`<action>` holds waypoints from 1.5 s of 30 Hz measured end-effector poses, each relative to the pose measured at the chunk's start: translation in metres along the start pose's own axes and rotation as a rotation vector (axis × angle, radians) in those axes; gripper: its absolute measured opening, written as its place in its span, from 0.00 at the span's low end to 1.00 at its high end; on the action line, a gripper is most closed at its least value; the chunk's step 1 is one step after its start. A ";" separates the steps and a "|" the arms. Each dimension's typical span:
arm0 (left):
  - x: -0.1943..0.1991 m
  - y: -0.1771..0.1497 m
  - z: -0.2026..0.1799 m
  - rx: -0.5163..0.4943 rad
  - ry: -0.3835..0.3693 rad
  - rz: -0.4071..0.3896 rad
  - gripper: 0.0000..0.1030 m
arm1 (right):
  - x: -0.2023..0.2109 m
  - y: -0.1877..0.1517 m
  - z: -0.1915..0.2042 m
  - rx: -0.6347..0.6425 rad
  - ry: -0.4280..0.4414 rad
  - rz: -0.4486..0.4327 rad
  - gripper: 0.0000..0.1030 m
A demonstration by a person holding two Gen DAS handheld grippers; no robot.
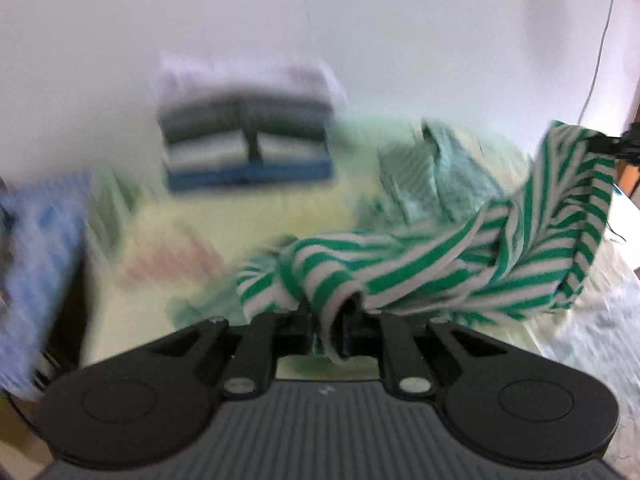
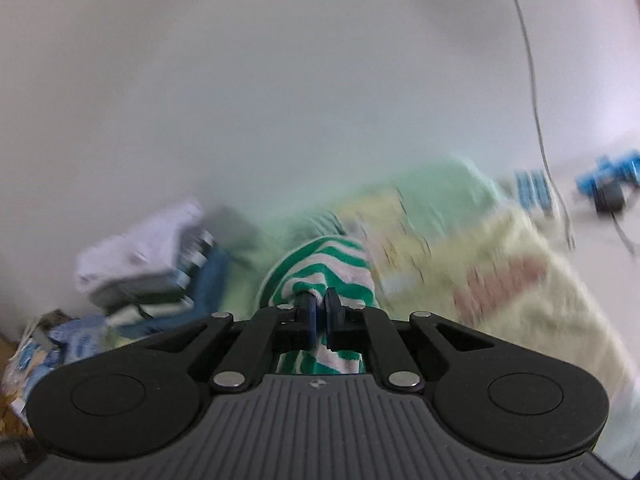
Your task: Fold clothes
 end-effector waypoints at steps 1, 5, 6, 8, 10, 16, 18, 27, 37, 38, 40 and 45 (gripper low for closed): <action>0.009 0.010 0.006 -0.013 0.025 -0.020 0.05 | 0.009 0.009 0.004 0.019 0.021 -0.028 0.05; 0.047 0.040 0.029 -0.032 0.081 -0.089 0.02 | 0.052 0.044 0.014 0.089 0.147 -0.136 0.05; 0.055 0.042 0.032 -0.034 0.097 -0.097 0.02 | 0.062 0.050 0.017 0.117 0.180 -0.155 0.05; 0.069 0.041 0.035 -0.036 0.137 -0.100 0.02 | 0.084 0.053 0.020 0.190 0.237 -0.166 0.05; 0.081 0.034 0.039 -0.013 0.153 -0.082 0.02 | 0.106 0.051 0.016 0.211 0.303 -0.150 0.05; 0.131 -0.016 0.039 0.001 0.186 -0.010 0.04 | 0.168 0.010 -0.009 0.411 0.380 -0.025 0.05; 0.144 -0.036 0.032 0.016 0.177 0.032 0.04 | 0.180 -0.013 -0.017 0.454 0.399 0.058 0.05; 0.169 -0.124 0.007 0.063 0.240 0.214 0.09 | 0.203 -0.134 -0.031 0.705 0.459 0.417 0.05; 0.189 -0.180 -0.014 -0.007 0.303 0.335 0.15 | 0.209 -0.175 -0.032 0.919 0.478 0.555 0.30; 0.189 -0.183 -0.015 -0.010 0.308 0.339 0.15 | 0.216 -0.169 -0.034 0.884 0.491 0.542 0.39; 0.187 -0.185 -0.016 -0.016 0.322 0.340 0.15 | 0.219 -0.157 -0.032 0.776 0.499 0.487 0.43; 0.183 -0.179 -0.014 -0.016 0.356 0.321 0.15 | 0.188 -0.153 -0.035 0.506 0.374 0.404 0.57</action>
Point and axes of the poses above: each gripper's, at about its wrist camera, not at the fingertips, and x roughly against the way its jaws point, z to its left, y to its top, the point moved 4 cm from there along -x, roughly the way its jaws point, and after that the axes turned 6 degrees about -z, right-handed, at the moved point
